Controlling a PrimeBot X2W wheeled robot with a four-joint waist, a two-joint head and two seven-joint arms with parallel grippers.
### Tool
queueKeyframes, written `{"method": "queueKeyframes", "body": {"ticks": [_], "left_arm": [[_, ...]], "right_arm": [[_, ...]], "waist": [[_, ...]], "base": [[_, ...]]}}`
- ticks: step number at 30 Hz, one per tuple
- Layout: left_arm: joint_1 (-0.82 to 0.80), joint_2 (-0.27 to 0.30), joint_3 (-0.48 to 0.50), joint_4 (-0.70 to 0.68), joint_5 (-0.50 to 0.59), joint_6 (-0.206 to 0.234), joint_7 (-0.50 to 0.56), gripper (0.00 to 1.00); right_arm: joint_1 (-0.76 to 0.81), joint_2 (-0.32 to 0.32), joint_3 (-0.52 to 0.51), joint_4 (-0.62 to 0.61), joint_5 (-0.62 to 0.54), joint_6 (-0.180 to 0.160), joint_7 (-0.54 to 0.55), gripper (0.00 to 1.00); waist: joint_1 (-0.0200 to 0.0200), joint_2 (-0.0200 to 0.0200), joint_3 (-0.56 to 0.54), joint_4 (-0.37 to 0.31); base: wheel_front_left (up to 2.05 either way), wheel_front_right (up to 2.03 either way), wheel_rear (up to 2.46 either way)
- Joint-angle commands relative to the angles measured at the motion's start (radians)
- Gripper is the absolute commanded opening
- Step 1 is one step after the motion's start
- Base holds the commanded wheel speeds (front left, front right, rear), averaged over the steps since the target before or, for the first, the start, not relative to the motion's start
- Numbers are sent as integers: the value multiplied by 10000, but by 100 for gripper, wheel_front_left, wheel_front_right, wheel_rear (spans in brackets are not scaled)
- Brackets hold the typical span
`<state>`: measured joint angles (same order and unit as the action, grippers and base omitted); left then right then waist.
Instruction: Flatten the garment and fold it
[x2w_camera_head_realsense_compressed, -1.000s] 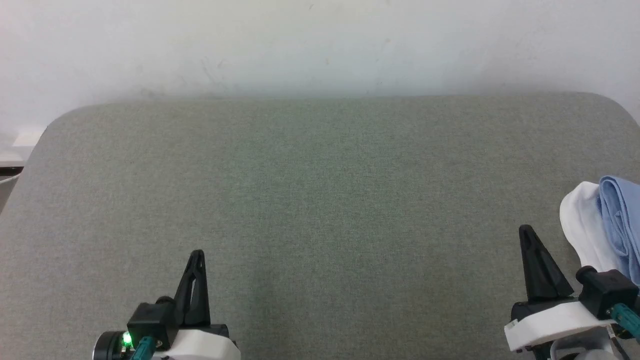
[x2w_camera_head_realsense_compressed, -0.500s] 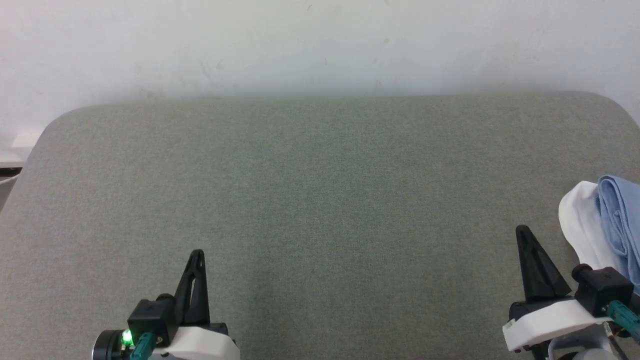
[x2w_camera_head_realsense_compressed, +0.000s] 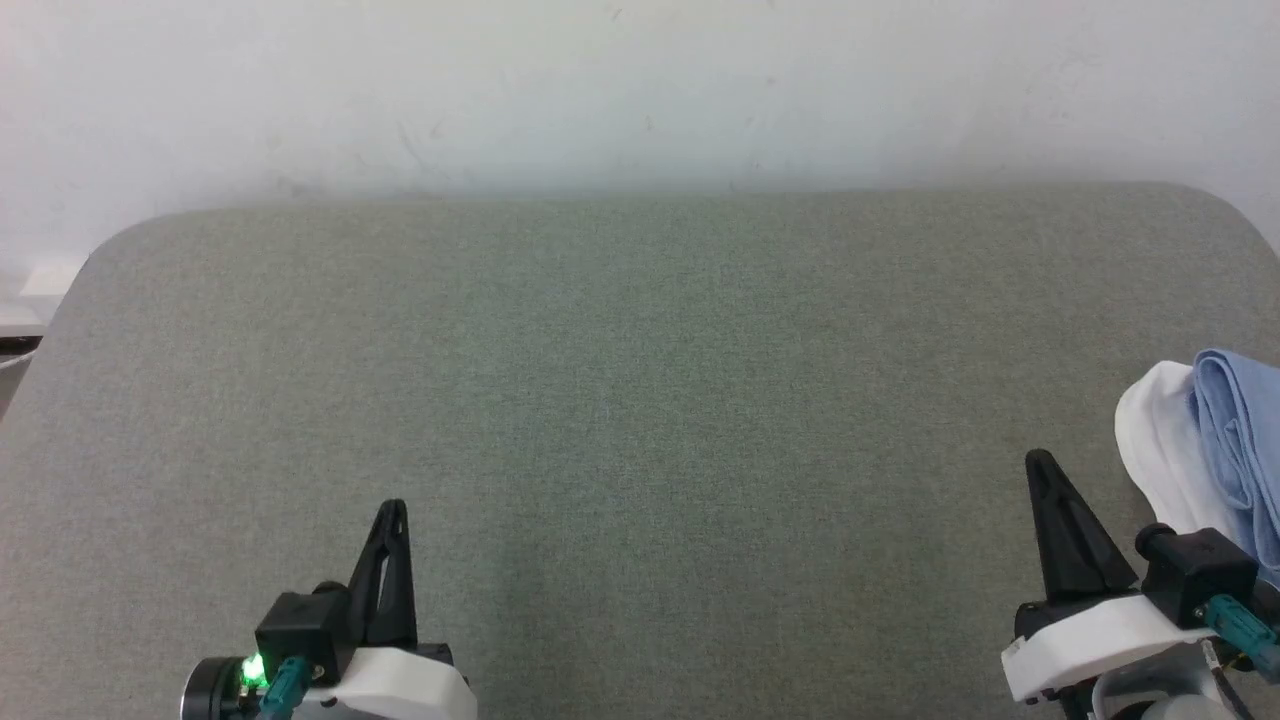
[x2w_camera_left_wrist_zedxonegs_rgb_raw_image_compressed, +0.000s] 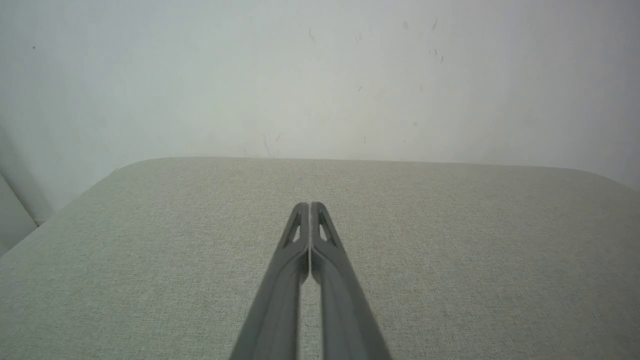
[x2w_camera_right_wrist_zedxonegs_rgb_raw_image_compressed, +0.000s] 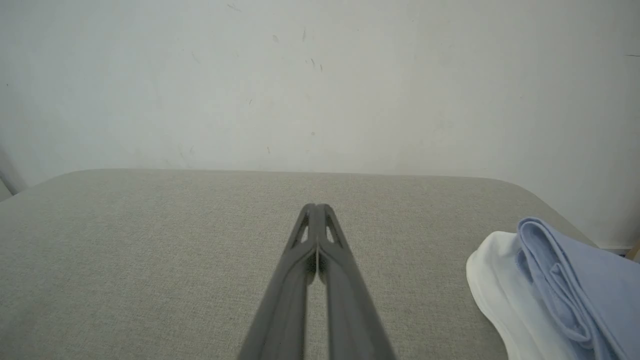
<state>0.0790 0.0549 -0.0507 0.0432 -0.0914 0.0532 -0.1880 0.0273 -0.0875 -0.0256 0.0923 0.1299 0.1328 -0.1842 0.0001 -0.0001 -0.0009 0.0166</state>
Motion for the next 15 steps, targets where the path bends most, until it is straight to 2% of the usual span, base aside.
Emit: {"method": "queueKeyframes", "body": {"ticks": [1,15], "left_arm": [[-177,-15,59,-74,131,-128,46,0],[-272,-20,129,-130,253,-191,332,0]], "right_arm": [[-72,58,32,-87,-98,-6,53,0],[-103,107,67,-217,-285,-8,332,0]], "waist": [[0,0,0,-2],[0,0,1,-27]], "base": [[0,0,0],[0,0,0]]}}
